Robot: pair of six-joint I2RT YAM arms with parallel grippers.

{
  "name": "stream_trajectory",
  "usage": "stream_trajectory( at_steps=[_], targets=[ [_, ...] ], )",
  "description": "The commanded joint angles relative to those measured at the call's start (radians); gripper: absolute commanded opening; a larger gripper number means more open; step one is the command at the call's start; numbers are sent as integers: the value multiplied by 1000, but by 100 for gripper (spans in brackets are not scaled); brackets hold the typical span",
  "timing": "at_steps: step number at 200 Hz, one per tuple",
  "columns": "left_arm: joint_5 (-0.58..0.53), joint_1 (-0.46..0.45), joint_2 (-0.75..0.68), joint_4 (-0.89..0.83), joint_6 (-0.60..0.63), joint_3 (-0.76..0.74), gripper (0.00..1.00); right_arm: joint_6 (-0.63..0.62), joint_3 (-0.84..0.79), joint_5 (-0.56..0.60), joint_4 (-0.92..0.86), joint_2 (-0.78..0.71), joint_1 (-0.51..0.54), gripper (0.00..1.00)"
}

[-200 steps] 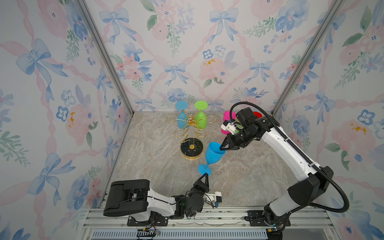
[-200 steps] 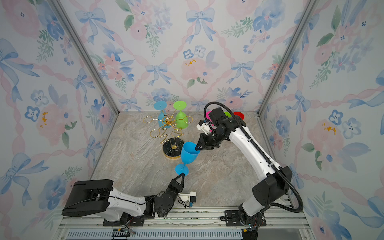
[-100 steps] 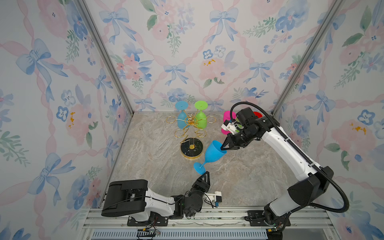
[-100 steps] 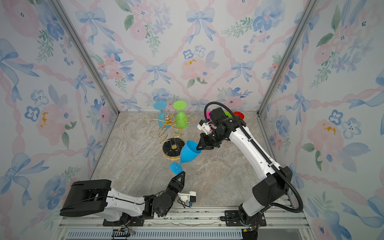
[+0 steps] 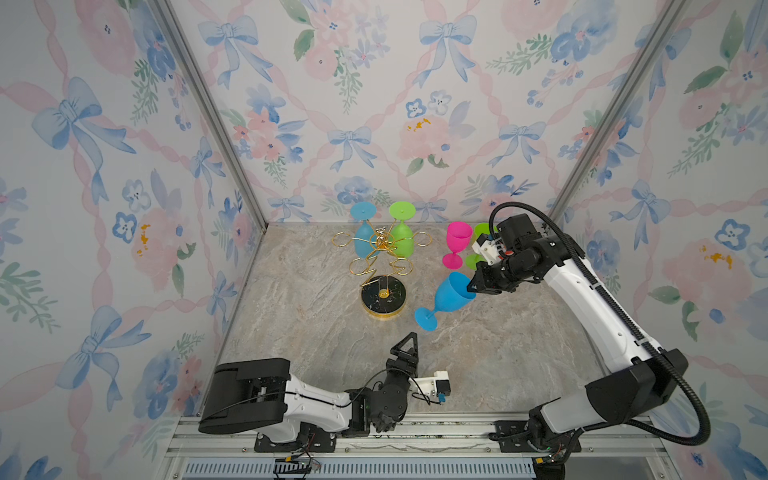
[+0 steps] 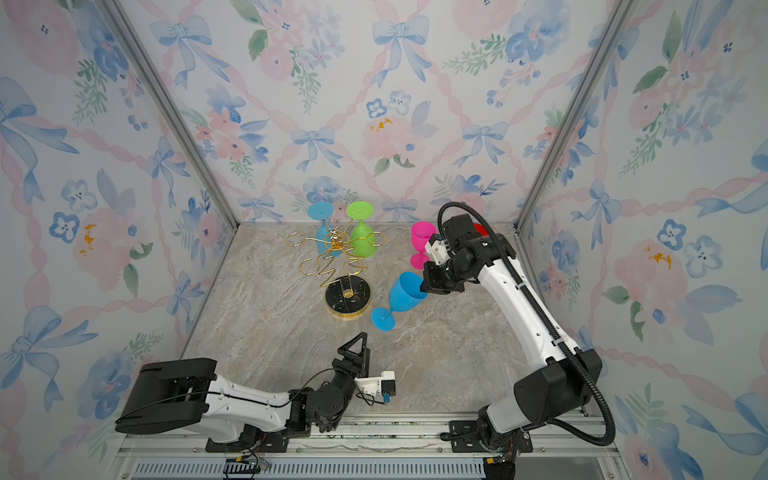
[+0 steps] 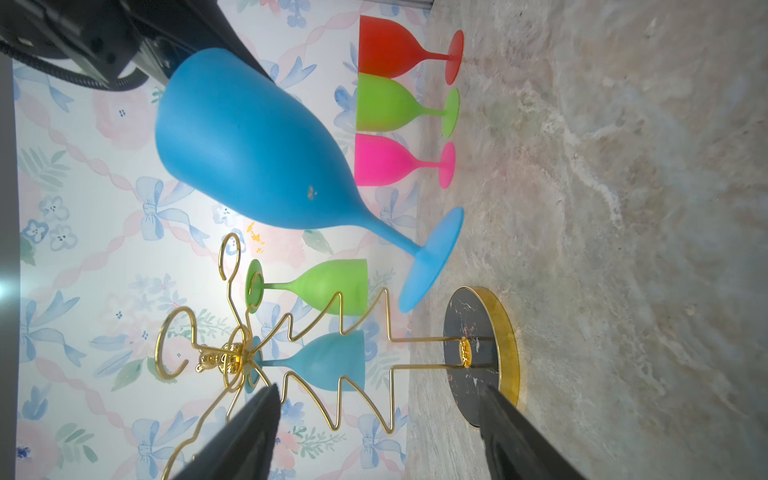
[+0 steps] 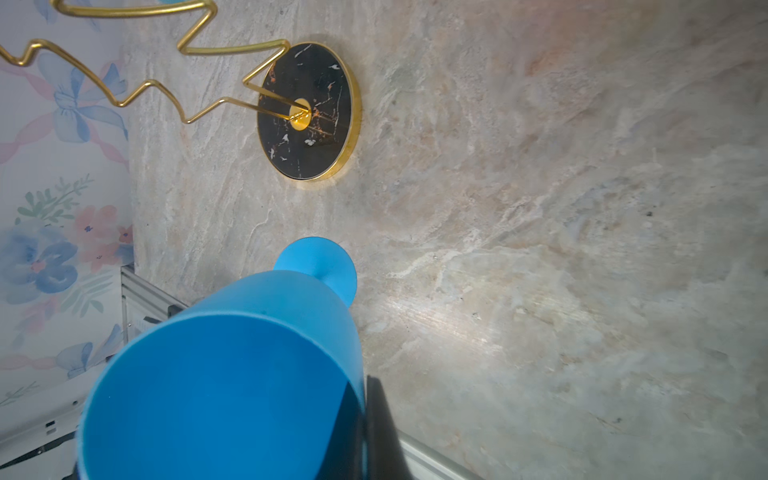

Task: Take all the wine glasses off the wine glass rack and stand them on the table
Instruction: 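Close the right gripper on the blue glass bowl and open the left gripper, then carry the blue glass beside the red glass with the right while the left withdraws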

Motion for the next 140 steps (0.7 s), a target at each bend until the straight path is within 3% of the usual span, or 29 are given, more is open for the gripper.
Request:
stream_trajectory(
  at_steps=[1, 15, 38, 72, 114, 140],
  targets=[
    [-63, -5, -45, -13, -197, 27, 80, 1, -23, 110, 1, -38, -35, 0],
    [-60, -4, -98, -117, -334, 39, 82, -6, -37, 146, 4, -50, -61, 0],
    [8, 17, -209, -472, -649, 96, 83, -18, -53, 193, 3, -63, -103, 0],
    [100, 87, -351, -796, -949, 144, 85, -18, -82, 254, 13, -95, -157, 0],
    [285, 220, -565, -897, -1140, 121, 94, -35, -94, 350, 10, -119, -227, 0],
    [325, 297, -619, -989, -1206, 133, 95, -42, -91, 402, 13, -127, -280, 0]
  ],
)
